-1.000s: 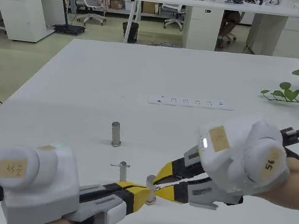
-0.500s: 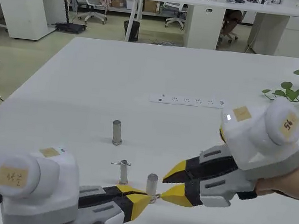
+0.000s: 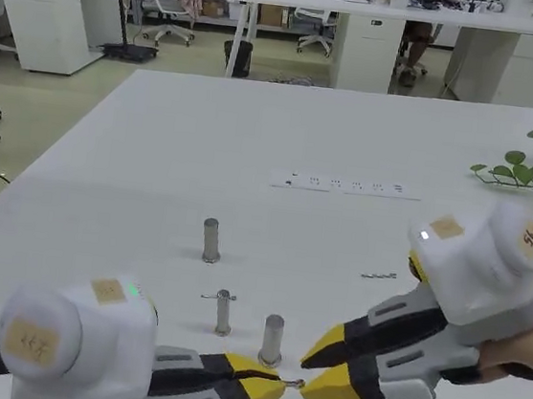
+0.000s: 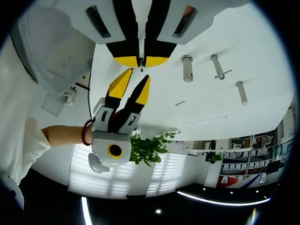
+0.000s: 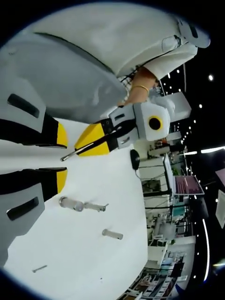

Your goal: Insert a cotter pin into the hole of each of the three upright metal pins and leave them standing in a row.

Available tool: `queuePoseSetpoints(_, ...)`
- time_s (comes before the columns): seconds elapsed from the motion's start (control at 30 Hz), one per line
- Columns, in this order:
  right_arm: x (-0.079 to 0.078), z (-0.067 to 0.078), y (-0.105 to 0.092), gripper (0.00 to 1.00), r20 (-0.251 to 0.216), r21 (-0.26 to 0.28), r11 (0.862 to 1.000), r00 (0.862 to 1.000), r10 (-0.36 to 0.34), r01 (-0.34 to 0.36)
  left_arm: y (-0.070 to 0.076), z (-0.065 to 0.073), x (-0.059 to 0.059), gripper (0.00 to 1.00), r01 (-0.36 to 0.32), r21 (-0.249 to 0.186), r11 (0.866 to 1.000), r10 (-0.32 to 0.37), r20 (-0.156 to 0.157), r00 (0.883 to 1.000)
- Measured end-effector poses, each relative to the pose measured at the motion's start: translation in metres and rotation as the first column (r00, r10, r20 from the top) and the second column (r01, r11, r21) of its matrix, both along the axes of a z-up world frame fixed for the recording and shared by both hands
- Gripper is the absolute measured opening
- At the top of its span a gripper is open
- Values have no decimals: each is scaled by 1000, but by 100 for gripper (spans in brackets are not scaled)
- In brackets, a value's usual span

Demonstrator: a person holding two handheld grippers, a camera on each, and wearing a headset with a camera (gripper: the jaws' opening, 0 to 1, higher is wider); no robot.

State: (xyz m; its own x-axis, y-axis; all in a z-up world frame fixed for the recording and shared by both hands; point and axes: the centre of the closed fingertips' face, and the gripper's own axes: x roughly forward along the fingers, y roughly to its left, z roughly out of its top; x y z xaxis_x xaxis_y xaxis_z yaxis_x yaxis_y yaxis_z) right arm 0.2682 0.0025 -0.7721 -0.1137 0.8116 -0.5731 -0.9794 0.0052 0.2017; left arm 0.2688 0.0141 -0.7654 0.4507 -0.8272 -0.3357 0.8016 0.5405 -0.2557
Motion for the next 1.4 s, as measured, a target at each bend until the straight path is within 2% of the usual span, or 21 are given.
queuePoseSetpoints(0.23, -10, -2, -1, 17, -36, 15, 999, 999, 29, -28, -8, 2, -9, 0, 56, -10, 998, -56, 13, 998)
queuePoseSetpoints(0.47, -20, -5, -2, 14, -66, 15, 998, 996, 67, -66, -12, 5, -14, 0, 89, -27, 996, -89, 12, 996)
queuePoseSetpoints(0.83, -25, -2, -3, 8, -88, 30, 996, 992, 90, -88, -16, 9, -19, 0, 123, -50, 991, -122, 18, 992)
queuePoseSetpoints(0.9, -26, -2, -3, 7, -78, 32, 995, 992, 99, -97, -16, 9, -19, 0, 127, -50, 991, -127, 18, 992)
queuePoseSetpoints(1.0, -24, -2, -3, 6, -30, 39, 992, 992, 121, -120, -16, 9, -18, 1, 123, -51, 991, -122, 22, 992)
queuePoseSetpoints(1.1, -24, -3, -4, 4, -15, 33, 991, 991, 132, -131, -17, 8, -18, 1, 121, -49, 991, -120, 21, 993)
queuePoseSetpoints(1.3, -22, -4, -4, 3, 34, 11, 989, 988, 148, -148, -15, 7, -11, 5, 89, -44, 995, -88, 24, 996)
queuePoseSetpoints(1.4, -20, -5, -6, 3, 63, -21, 987, 985, 158, -157, -15, 5, -9, 5, 75, -38, 996, -74, 22, 997)
